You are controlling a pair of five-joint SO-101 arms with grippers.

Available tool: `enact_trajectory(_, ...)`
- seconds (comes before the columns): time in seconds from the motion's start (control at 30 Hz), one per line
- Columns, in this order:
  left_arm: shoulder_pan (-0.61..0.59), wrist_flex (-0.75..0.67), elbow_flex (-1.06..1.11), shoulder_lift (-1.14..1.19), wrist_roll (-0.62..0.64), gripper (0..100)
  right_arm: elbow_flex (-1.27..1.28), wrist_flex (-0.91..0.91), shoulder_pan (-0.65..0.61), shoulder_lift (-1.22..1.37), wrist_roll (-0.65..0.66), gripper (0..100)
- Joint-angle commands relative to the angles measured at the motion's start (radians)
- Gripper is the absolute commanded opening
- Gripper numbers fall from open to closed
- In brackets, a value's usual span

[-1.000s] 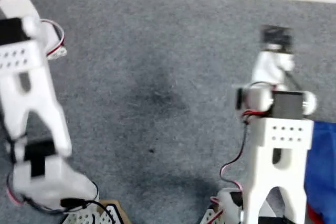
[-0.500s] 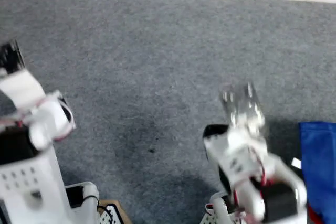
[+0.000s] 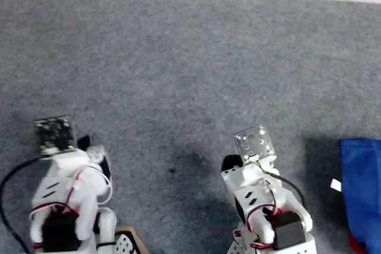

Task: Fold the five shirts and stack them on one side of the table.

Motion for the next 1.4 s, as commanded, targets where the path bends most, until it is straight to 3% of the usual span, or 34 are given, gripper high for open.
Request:
enact_trajectory(0.0, 0.039, -0.054, 0.133, -0.039, -0.009, 7, 0.064, -0.018, -0.01, 0.012, 0.006, 1.7)
enact_trajectory(0.3, 0.041, -0.181, 0.285, -0.022, -0.008, 7, 0.377, -0.079, -0.008, 0.012, -0.072, 1.7)
enact_trajectory(0.47, 0.041, -0.183, 0.34, -0.022, -0.015, 7, 0.39, -0.099, 0.012, 0.012, -0.072, 1.7)
enact_trajectory(0.63, 0.041, -0.184, 0.361, -0.022, -0.104, 7, 0.39, -0.099, 0.013, 0.012, -0.071, 1.7)
enact_trajectory(1.37, 0.035, -0.213, 0.409, -0.024, -0.107, 7, 0.39, -0.099, 0.013, 0.012, -0.071, 1.7)
